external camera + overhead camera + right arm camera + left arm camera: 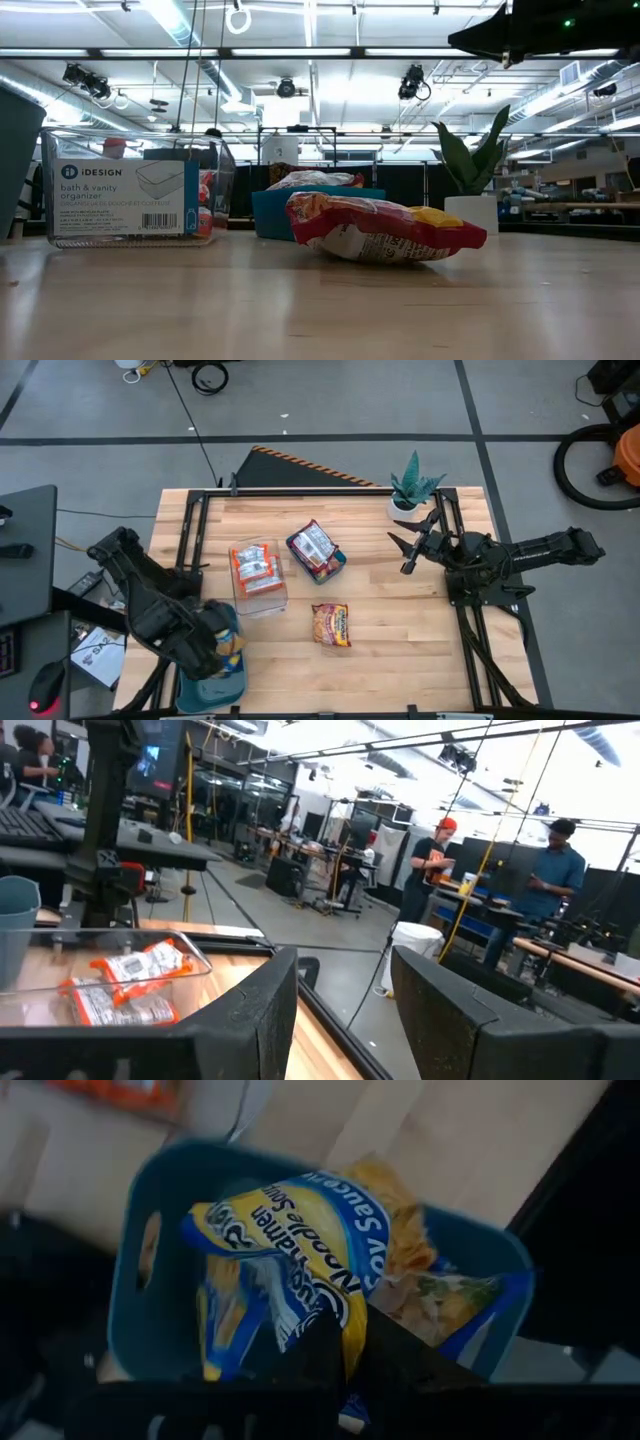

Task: Sort Maruchan noodles
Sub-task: Put the blue noodle pack into the green bin, then put the red noodle pack into the blue bin

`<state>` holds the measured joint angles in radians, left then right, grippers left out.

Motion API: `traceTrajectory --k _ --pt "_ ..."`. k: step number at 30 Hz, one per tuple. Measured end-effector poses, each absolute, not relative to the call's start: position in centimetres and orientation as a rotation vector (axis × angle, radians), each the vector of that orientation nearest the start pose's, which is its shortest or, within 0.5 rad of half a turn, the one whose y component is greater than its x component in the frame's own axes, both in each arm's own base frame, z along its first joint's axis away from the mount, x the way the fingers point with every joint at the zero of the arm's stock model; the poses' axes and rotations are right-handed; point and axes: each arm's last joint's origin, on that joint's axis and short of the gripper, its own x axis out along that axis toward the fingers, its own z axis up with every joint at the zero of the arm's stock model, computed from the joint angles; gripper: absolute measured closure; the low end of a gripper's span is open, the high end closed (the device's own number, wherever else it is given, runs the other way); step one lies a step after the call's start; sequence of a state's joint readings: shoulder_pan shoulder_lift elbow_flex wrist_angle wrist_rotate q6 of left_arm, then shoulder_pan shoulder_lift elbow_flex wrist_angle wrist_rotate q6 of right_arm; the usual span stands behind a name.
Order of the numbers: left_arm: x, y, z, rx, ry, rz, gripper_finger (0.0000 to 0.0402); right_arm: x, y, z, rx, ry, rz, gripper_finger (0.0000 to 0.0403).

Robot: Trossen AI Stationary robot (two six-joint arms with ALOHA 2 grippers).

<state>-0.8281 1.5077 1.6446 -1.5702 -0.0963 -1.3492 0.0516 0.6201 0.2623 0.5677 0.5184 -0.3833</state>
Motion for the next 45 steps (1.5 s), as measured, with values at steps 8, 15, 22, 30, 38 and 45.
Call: traceTrajectory --k 8,15,22,30,38,45 --pt "14.3 -17.8 33.8 -0.473 1.427 0.466 0.0368 14.9 -1.3 24.5 -0.295 -0.115 -0.485 0.0234" --pt "14.0 -17.8 32.5 -0.432 1.501 0.468 0.0368 15.1 -1.6 24.3 -0.294 -0.1 -0.494 0.0234" --pt "15.2 -17.9 32.3 -0.48 1.3 0.536 0.036 15.2 -1.6 24.4 -0.284 -0.11 -0.492 0.0234" --pt "17.8 -18.8 30.7 -0.441 1.351 0.473 0.0301 15.2 -1.6 24.4 -0.285 -0.11 -0.491 0.0234" --pt "21.1 -18.2 30.3 -0.534 1.382 0.311 0.0255 15.2 -1.5 24.5 -0.286 -0.122 -0.467 0.0234" --pt "25.5 -15.2 29.8 -0.39 1.224 0.256 0.0253 15.2 -1.5 24.5 -0.287 -0.132 -0.449 0.0234"
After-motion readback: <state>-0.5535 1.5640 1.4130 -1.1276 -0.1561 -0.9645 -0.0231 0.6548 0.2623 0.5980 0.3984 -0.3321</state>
